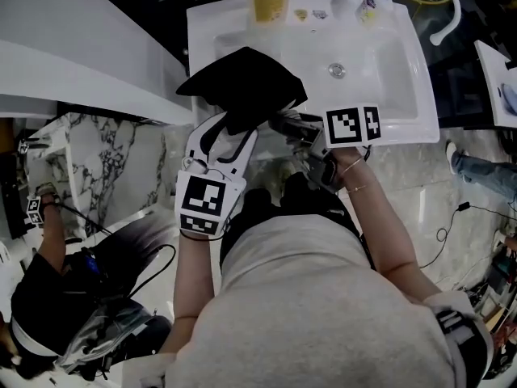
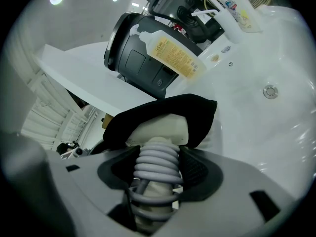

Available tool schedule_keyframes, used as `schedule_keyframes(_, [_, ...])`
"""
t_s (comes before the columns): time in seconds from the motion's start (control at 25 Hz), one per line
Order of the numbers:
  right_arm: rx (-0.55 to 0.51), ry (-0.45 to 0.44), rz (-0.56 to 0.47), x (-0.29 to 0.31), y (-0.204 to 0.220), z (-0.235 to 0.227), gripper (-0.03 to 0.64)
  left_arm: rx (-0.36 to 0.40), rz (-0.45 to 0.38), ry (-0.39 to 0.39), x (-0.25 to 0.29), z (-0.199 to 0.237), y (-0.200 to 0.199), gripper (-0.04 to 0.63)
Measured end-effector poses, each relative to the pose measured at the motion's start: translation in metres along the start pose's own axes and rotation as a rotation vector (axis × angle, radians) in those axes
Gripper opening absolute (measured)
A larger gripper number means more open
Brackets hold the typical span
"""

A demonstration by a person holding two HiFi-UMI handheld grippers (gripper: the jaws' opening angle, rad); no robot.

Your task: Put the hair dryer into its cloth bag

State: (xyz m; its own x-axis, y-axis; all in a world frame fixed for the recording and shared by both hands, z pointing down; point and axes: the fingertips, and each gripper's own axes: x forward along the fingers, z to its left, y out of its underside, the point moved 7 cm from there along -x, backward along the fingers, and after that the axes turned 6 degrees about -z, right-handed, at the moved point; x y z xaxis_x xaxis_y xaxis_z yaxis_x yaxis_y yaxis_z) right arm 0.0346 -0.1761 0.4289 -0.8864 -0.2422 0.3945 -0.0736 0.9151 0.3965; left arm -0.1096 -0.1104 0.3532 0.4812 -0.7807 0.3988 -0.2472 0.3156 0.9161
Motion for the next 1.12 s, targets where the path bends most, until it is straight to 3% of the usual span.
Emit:
schedule_keyframes(0.16, [0.026,-0.008,-0.016,-0.003,0.000,0.000,0.242,0.061,0.058,-0.013,-0.004,0.000,0.016,0.262])
schedule_keyframes(0.28, [0.017,-0.008,-0.015,-0.002,0.000,0.002,0.242,0.110,0.116,-0.084,-0.001,0.008,0.033,0.259])
schedule_keyframes(0.32, [0.012,-0.006,-0.012,-0.001,0.001,0.003,0.242,0.111,0.113,-0.102,0.000,0.010,0.034,0.244])
schedule_keyframes(0.4, [0.010,-0.004,-0.011,0.001,0.001,0.005,0.242,0.092,0.089,-0.109,0.000,0.011,0.031,0.053])
schedule_keyframes(0.44, [0.012,-0.002,-0.012,0.002,0.002,0.005,0.242,0.078,0.088,-0.090,0.000,0.009,0.030,0.020])
schedule_keyframes(0.64, [-0.017,0.061,-0.007,0.009,0.002,0.002,0.244,-0.033,0.134,0.082,0.003,-0.016,0.040,0.011])
schedule_keyframes(0.84, [-0.176,0.204,0.081,0.022,0.005,-0.006,0.244,-0.086,0.174,0.209,0.000,-0.047,0.055,0.011])
schedule_keyframes(1.0, [-0.308,0.310,0.162,0.033,0.011,-0.016,0.245,-0.120,0.209,0.234,-0.009,-0.053,0.066,0.011])
schedule_keyframes(1.12, [-0.383,0.378,0.213,0.038,0.016,-0.022,0.245,-0.139,0.229,0.193,-0.015,-0.047,0.076,0.011])
